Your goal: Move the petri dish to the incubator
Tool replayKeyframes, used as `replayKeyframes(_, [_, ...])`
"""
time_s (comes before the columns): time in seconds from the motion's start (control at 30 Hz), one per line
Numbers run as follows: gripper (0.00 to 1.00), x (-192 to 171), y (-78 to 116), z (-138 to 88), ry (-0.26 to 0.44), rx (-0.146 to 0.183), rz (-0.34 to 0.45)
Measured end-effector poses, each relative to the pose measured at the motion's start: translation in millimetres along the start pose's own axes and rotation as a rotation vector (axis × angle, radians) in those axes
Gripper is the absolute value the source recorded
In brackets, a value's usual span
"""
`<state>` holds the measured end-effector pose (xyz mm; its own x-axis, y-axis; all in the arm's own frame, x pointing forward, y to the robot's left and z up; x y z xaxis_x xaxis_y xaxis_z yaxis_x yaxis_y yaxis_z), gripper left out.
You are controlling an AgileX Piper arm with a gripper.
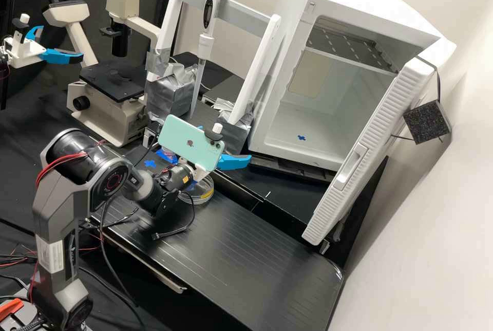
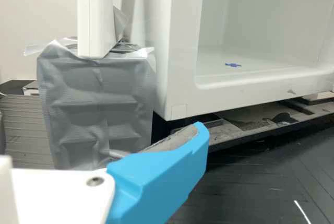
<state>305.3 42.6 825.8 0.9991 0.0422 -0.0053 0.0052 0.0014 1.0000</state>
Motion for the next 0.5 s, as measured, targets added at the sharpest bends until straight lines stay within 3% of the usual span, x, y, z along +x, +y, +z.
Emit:
replayKeyframes(0.3, [1.00,-2.0,-0.4,0.2,0.005,0.000,0.005])
replayKeyframes(0.5, [1.00,-36.0,5.9,4.2,0.028,-0.013,0.052])
